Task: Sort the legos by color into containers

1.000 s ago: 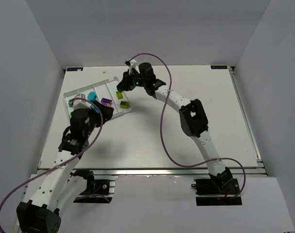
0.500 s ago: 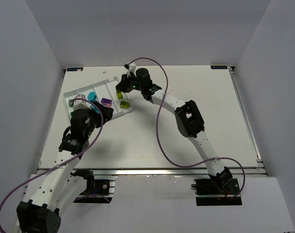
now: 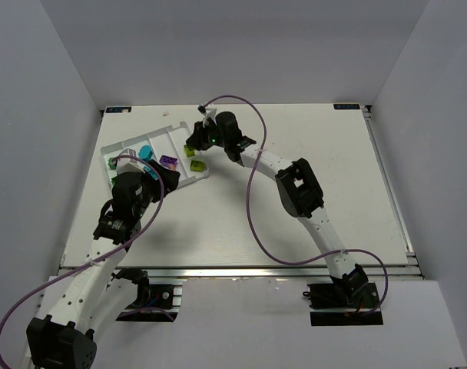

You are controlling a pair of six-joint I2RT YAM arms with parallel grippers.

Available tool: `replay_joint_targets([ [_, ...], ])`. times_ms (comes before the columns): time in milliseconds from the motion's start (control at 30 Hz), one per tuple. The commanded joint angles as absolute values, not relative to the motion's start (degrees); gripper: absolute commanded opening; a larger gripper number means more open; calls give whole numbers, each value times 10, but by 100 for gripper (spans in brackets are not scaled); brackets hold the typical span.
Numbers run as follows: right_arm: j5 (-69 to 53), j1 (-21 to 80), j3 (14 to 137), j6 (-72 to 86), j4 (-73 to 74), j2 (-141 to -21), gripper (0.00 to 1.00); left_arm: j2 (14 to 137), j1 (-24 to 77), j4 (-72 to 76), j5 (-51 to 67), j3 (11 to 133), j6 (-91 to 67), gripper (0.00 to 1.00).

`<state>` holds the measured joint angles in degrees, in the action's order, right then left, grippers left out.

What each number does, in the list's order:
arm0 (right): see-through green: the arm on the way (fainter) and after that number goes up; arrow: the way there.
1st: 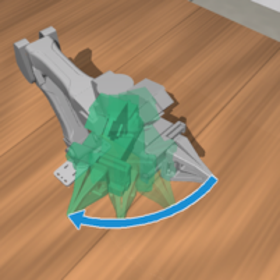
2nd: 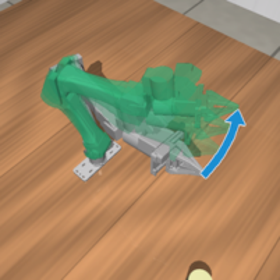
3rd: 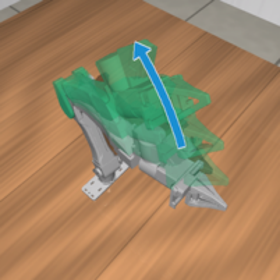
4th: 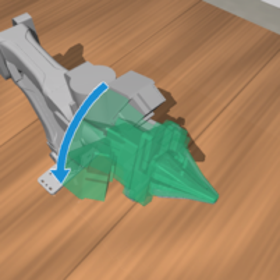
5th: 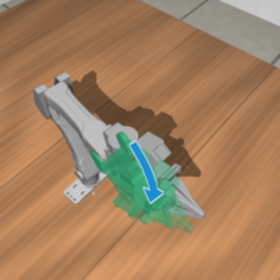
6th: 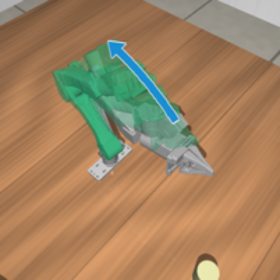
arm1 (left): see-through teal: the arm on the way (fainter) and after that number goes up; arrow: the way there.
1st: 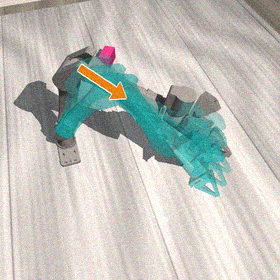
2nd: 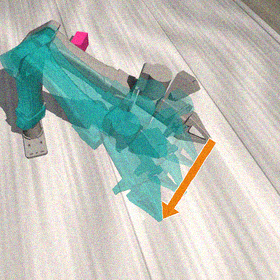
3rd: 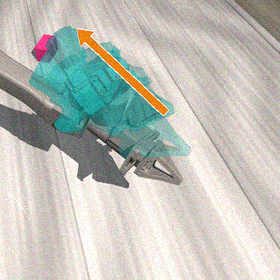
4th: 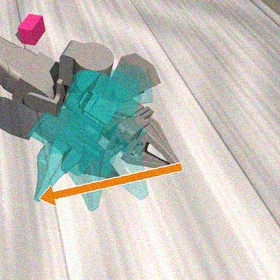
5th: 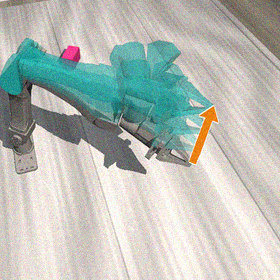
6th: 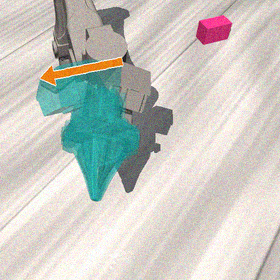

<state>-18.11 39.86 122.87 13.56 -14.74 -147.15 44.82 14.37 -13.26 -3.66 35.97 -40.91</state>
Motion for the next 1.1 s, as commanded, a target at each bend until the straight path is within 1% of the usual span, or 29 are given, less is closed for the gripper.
replay_joint_targets([
  [0,-171,402,1224,132,-164,-1473,31,441,143,-127,-41,355,-400,83],
  [67,-171,402,1224,130,-163,-1474,36,441,143,-129,-41,356,-399,83],
  [133,-172,402,1225,128,-163,-1475,38,439,143,-131,-42,357,-399,83],
  [200,-173,402,1226,127,-163,-1474,44,439,143,-132,-43,358,-399,83],
  [333,-180,401,1229,123,-162,-1470,48,436,143,-135,-44,359,-400,83],
  [400,-188,399,1225,123,-160,-1458,62,434,142,-139,-44,362,-400,85],
  [433,-199,396,1220,113,-160,-1451,79,434,142,-144,-47,366,-399,87],
  [467,-226,394,1217,103,-154,-1433,89,431,143,-147,-48,368,-399,88],
  [500,-237,389,1216,87,-146,-1421,90,430,142,-149,-49,370,-399,96],
  [533,-250,388,1213,47,-135,-1409,89,427,143,-150,-52,370,-399,98],
  [667,-288,373,1160,-51,-48,-1305,89,420,142,-142,-53,365,-405,98],
  [867,-275,331,1089,-147,77,-1170,89,426,143,-111,-31,364,-411,98],
  [1067,-323,242,1098,-131,253,-1108,89,462,143,-67,30,373,-410,98],
])
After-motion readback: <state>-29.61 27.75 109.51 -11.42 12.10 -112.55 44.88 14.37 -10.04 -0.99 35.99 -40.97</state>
